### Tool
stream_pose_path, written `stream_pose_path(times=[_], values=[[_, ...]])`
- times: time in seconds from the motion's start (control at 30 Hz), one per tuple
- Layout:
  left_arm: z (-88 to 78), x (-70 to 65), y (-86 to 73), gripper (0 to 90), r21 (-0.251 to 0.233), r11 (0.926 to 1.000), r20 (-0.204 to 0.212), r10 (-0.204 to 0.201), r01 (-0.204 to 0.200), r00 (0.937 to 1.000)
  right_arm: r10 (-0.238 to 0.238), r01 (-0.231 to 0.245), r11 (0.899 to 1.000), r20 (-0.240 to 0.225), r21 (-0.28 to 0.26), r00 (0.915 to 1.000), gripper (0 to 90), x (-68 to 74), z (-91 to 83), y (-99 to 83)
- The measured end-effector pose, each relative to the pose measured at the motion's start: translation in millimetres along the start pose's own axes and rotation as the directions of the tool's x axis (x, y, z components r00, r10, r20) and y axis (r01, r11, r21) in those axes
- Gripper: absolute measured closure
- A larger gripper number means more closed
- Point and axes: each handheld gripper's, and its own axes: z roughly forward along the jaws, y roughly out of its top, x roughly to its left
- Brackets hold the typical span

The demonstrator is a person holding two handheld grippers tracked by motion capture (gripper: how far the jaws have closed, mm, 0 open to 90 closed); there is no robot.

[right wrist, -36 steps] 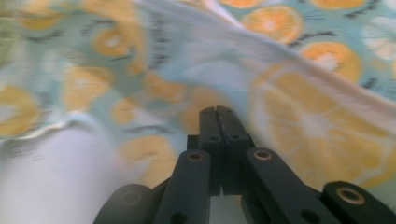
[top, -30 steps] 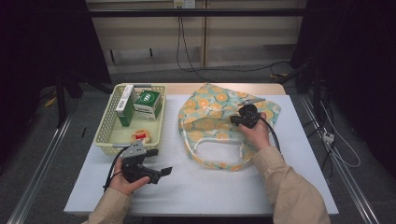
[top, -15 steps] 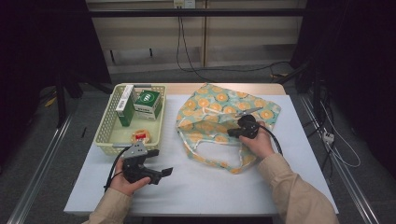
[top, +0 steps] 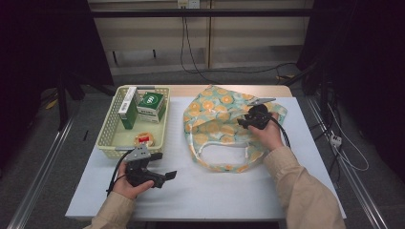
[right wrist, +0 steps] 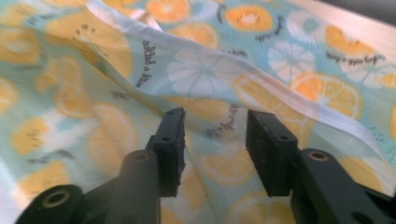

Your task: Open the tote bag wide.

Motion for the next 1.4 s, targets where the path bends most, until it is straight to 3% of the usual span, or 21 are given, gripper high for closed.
stream_pose_path(times=[0.1,0.17,0.23,0.3,0.4,0.43,0.5,0.6,0.77,0.8,0.93,1.03,1.13,1.23,1.4], values=[[0.6,0.6,-0.5,6.8,0.002,1.0000,0.000,-0.005,0.005,1.0000,-0.009,0.008,0.999,0.017,0.039,0.9998,49.8,-6.5,17.3,-8.2],[0.4,1.6,-0.9,6.7,0.004,1.0000,0.000,-0.007,0.007,1.0000,0.002,-0.001,0.999,-0.020,0.034,0.9998,46.4,-8.5,20.5,-12.0],[0.1,2.4,-1.5,6.8,0.003,0.9999,-0.002,-0.011,0.011,0.9999,-0.007,0.008,1.000,-0.025,0.030,0.9997,48.3,-8.7,19.9,-13.3],[0.2,3.2,-1.7,6.7,0.001,0.9999,-0.002,-0.013,0.013,0.9999,-0.009,0.010,1.000,-0.024,0.029,0.9997,52.6,-9.5,19.5,-13.5],[-0.1,3.4,-1.5,6.7,-0.002,0.9999,-0.004,-0.016,0.016,0.9999,0.026,-0.026,0.999,0.014,0.042,0.9996,75.3,-15.5,16.0,-12.9],[-0.1,3.1,-1.4,6.7,-0.003,0.9999,-0.005,-0.015,0.015,0.9999,0.026,-0.026,0.999,0.014,0.042,0.9996,75.3,-15.5,16.0,-12.9],[-0.2,2.9,-1.2,6.7,-0.002,0.9999,-0.003,-0.012,0.012,0.9999,0.002,-0.003,0.999,0.031,0.048,0.9995,85.4,-15.2,14.0,-11.6],[-0.5,3.1,-0.7,6.8,-0.008,0.9999,-0.002,-0.013,0.013,0.9999,0.047,-0.047,0.999,0.004,0.026,0.9989,89.2,-10.7,1.4,-1.2],[-0.7,3.7,0.3,6.9,-0.013,0.9999,-0.007,-0.011,0.011,0.9999,0.040,-0.040,0.999,-0.001,-0.023,0.9992,90.0,-5.8,-22.7,20.7],[-0.5,3.3,0.7,6.9,-0.018,0.9997,-0.006,-0.014,0.014,0.9999,0.013,-0.013,0.998,0.003,-0.061,0.9999,90.0,-2.9,-34.2,31.2],[0.0,1.7,3.2,6.9,-0.022,0.9997,-0.007,-0.012,0.012,0.9999,0.000,0.001,0.994,0.012,-0.113,0.9999,90.0,1.7,-47.9,44.5],[0.2,1.2,3.4,6.9,-0.022,0.9997,-0.004,-0.011,0.011,0.9999,-0.006,0.006,0.995,0.005,-0.096,1.0000,90.0,3.4,-43.4,41.6],[0.4,1.6,3.1,6.9,-0.016,0.9998,-0.004,-0.008,0.008,1.0000,0.018,-0.019,0.996,-0.014,-0.083,0.9997,89.8,2.8,-36.7,38.1],[0.4,1.5,3.2,6.9,-0.020,0.9997,-0.003,-0.012,0.012,0.9999,0.008,-0.009,0.999,-0.029,-0.042,0.9995,90.0,5.7,-27.4,33.3],[-0.5,2.7,3.1,6.9,-0.025,0.9995,-0.003,-0.017,0.017,0.9998,0.043,-0.042,0.999,-0.113,0.006,0.9927,90.0,15.4,-12.0,15.9]])
